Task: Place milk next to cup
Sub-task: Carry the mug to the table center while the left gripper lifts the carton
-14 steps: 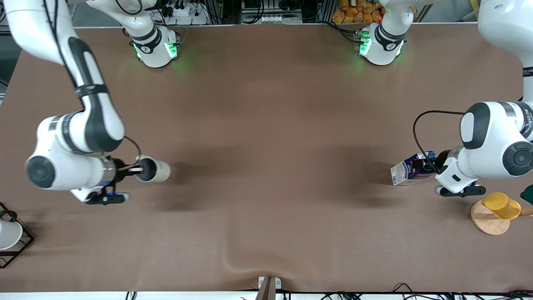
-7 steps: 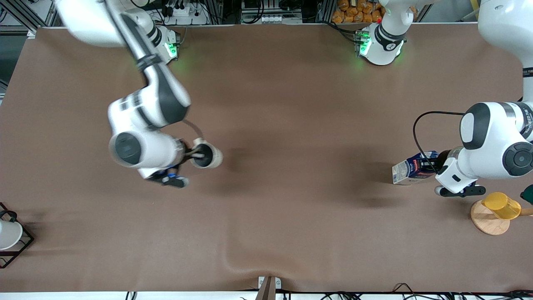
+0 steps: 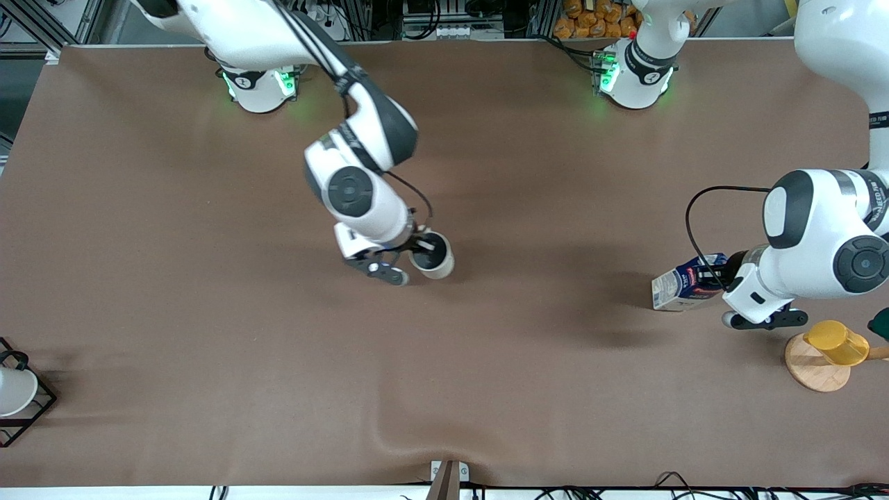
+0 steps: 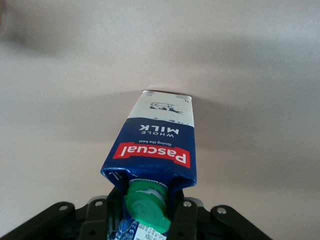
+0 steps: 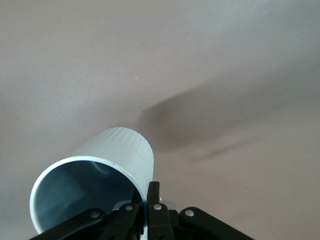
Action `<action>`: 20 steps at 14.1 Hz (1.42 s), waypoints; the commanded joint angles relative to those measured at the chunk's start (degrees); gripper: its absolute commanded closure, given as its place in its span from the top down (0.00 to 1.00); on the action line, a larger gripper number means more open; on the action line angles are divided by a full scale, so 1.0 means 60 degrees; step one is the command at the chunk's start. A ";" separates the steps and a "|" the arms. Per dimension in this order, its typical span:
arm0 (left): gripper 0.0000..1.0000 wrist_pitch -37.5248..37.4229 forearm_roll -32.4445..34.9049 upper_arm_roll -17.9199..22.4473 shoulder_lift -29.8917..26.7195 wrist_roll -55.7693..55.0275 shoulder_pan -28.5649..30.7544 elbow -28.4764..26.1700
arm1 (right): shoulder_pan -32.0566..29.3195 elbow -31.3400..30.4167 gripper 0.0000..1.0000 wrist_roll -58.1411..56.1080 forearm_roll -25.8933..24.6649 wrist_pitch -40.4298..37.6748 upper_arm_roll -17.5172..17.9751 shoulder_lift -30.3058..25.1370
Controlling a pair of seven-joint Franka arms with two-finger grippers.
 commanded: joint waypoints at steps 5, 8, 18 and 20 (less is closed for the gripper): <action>0.25 -0.0986 0.0169 -0.0911 -0.0977 -0.0209 -0.0012 0.0307 | 0.0553 0.0297 0.00 0.0413 0.0200 0.0597 -0.0132 0.0900; 0.26 -0.1428 0.0081 -0.1804 -0.0978 -0.0792 -0.0027 0.0424 | 0.0481 0.0312 0.65 0.0311 0.0214 0.0568 -0.0132 0.0944; 0.26 -0.1385 0.0095 -0.3286 -0.0172 -0.5508 -0.2572 0.0658 | -0.0615 0.1953 1.00 0.0106 0.0229 -0.2522 -0.0133 0.0024; 0.26 -0.1370 0.0125 -0.3272 -0.0026 -0.6228 -0.3232 0.0746 | -0.1346 0.1967 1.00 -0.0885 0.0229 -0.3396 -0.0147 -0.0504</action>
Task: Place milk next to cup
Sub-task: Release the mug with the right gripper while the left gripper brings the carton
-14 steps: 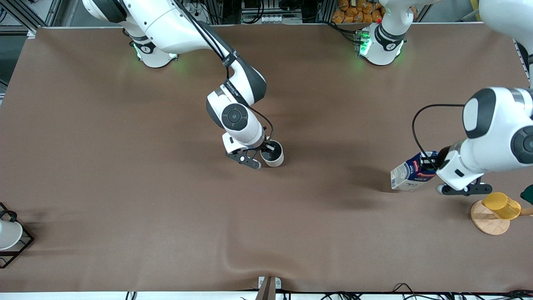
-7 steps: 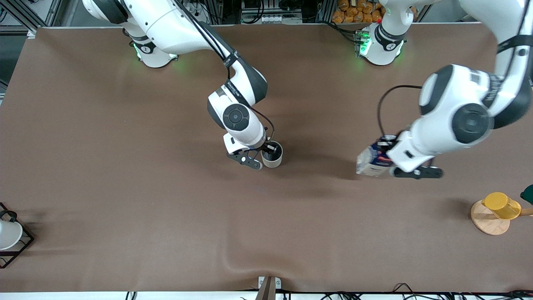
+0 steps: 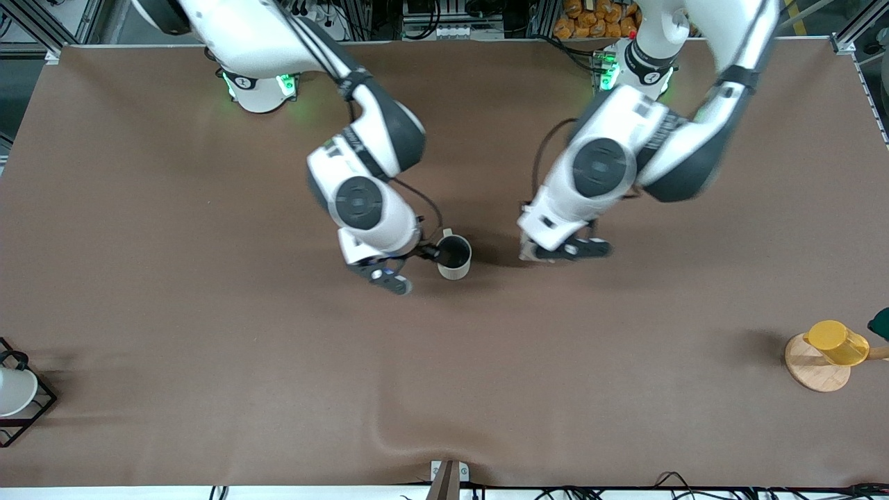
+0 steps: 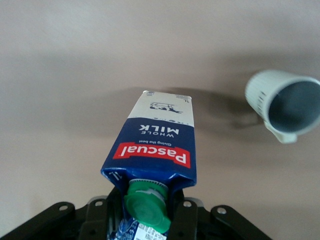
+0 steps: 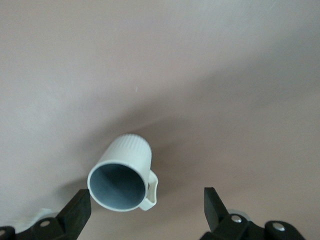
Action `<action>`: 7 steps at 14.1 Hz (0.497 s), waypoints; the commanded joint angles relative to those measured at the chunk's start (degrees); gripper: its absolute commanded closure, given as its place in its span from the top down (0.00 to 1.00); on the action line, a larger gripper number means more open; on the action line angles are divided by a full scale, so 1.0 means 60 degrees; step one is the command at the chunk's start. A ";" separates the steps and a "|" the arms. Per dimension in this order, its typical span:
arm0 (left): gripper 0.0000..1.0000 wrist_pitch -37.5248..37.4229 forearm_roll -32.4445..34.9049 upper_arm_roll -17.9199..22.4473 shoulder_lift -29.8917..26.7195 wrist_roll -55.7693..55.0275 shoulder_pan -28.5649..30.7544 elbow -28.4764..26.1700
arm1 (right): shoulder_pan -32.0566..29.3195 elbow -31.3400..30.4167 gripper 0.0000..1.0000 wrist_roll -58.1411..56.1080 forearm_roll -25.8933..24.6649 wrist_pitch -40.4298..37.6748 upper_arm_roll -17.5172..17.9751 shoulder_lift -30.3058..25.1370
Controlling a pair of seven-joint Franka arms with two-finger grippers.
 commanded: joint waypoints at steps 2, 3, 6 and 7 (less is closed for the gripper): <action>0.26 -0.0081 0.0157 0.0059 0.0306 -0.0516 -0.0788 0.0368 | -0.1698 -0.0164 1.00 -0.2628 0.0201 -0.1593 0.0109 -0.1146; 0.26 -0.0066 0.0157 0.0059 0.0407 -0.0486 -0.0977 0.0426 | -0.2167 -0.0164 1.00 -0.3478 0.0186 -0.2061 0.0109 -0.1351; 0.26 -0.0037 0.0201 0.0132 0.0934 -0.0632 -0.1899 0.0938 | -0.3311 -0.0149 1.00 -0.4977 0.0157 -0.2812 0.0167 -0.1821; 0.26 -0.0037 0.0201 0.0132 0.1139 -0.0647 -0.2091 0.1157 | -0.3387 -0.0149 1.00 -0.5300 0.0128 -0.2914 0.0124 -0.1952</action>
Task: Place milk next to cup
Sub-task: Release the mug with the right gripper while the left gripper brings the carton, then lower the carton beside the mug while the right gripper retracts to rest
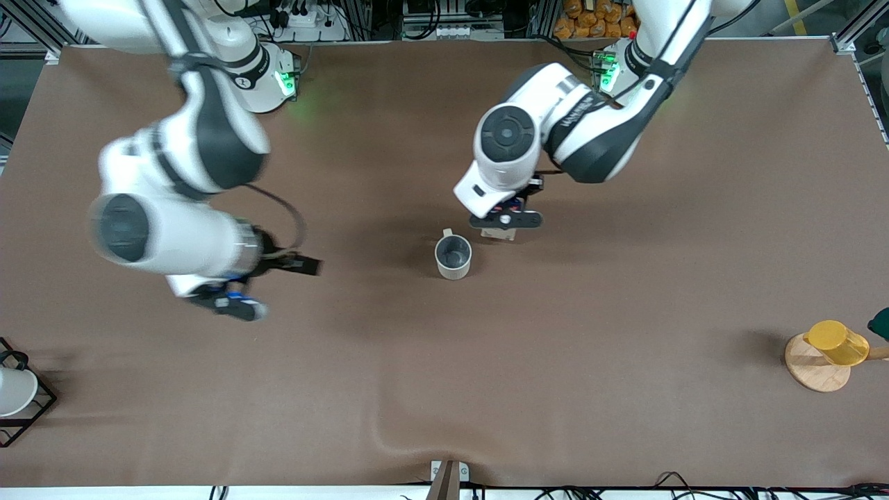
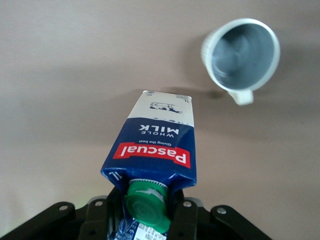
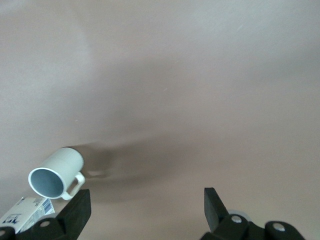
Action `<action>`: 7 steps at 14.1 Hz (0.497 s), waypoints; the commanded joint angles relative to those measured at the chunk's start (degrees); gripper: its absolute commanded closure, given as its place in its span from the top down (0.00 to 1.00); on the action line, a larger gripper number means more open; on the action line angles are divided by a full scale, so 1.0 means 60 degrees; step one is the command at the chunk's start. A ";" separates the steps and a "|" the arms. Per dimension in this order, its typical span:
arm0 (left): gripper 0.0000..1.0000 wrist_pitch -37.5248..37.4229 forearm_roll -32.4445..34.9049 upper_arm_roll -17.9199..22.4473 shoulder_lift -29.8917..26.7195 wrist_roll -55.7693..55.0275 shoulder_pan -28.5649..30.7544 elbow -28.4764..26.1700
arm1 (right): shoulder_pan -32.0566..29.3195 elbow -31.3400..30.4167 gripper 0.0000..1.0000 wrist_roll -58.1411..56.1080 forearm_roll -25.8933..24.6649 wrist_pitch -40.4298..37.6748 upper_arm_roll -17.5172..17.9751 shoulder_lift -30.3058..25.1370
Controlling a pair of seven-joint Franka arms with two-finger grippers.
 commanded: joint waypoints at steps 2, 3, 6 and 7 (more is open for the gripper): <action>0.26 -0.0065 0.0185 0.0105 0.0899 -0.0057 -0.0634 0.1111 | -0.0397 -0.0225 1.00 -0.1125 0.0004 -0.0763 0.0038 -0.0732; 0.26 -0.0036 0.0185 0.0105 0.1045 -0.0027 -0.0634 0.1258 | -0.0499 -0.0225 1.00 -0.1359 -0.0112 -0.0925 -0.0050 -0.0849; 0.26 0.0372 0.0185 0.0105 0.1324 -0.0026 -0.0648 0.1376 | -0.1172 -0.0239 1.00 -0.2571 -0.0171 -0.0882 -0.0065 -0.1201; 0.26 0.0577 0.0185 0.0105 0.1383 -0.0055 -0.0648 0.1376 | -0.1478 -0.0239 1.00 -0.3215 -0.0274 -0.0882 -0.0065 -0.1259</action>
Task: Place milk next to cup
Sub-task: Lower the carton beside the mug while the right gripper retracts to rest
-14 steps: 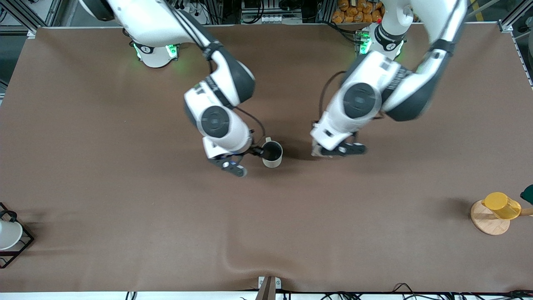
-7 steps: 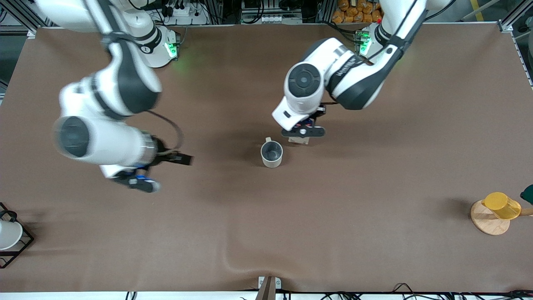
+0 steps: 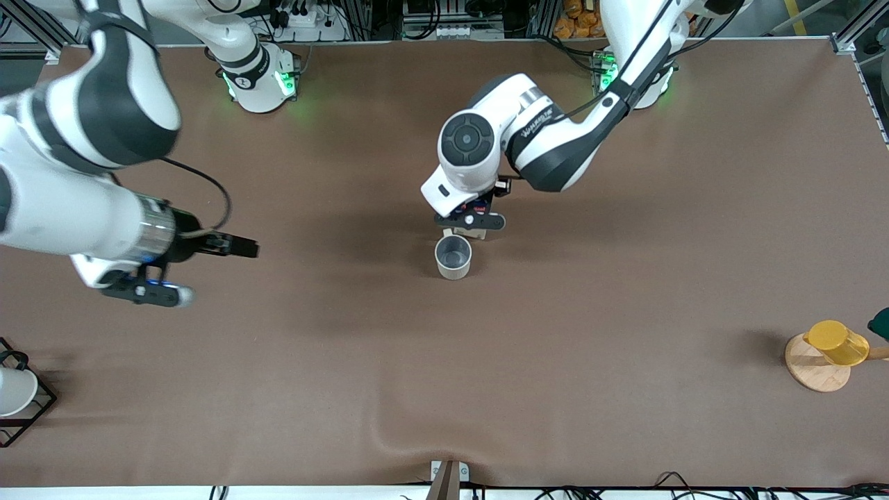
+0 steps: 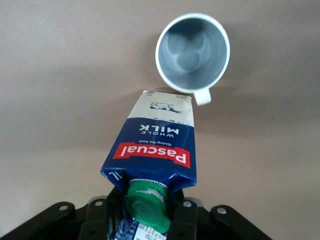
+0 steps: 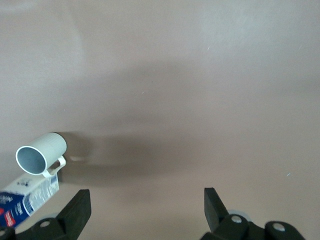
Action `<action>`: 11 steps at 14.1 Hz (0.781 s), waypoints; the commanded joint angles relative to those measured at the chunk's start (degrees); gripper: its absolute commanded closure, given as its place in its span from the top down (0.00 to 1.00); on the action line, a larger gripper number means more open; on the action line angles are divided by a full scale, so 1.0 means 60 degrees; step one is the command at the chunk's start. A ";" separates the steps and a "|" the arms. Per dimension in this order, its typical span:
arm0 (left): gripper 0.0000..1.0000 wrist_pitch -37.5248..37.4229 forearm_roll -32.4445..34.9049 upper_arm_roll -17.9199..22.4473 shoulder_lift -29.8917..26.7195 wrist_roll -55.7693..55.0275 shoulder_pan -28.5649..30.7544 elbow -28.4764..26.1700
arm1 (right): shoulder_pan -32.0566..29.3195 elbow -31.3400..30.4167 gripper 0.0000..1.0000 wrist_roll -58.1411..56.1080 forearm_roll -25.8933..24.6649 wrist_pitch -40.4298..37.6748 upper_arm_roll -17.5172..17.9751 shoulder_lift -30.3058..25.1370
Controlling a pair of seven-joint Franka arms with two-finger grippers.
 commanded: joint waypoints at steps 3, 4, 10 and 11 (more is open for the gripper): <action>0.29 0.0597 0.0199 0.0021 0.0602 -0.0102 -0.0253 0.0363 | -0.1281 -0.0402 1.00 -0.2735 -0.0311 -0.0033 0.0092 -0.0543; 0.29 0.0598 0.0214 0.0166 0.0632 -0.0103 -0.0357 0.0363 | -0.1516 -0.0592 1.00 -0.2913 -0.0253 0.0011 0.0120 -0.0762; 0.63 0.0598 0.0199 0.0270 0.0647 -0.0073 -0.0387 0.0363 | -0.1738 -0.1604 1.00 -0.2915 -0.0325 0.1125 0.0150 -0.1979; 0.80 0.0598 0.0185 0.0270 0.0633 -0.0102 -0.0372 0.0363 | -0.1738 -0.1619 1.00 -0.2929 -0.0602 0.1125 0.0165 -0.2081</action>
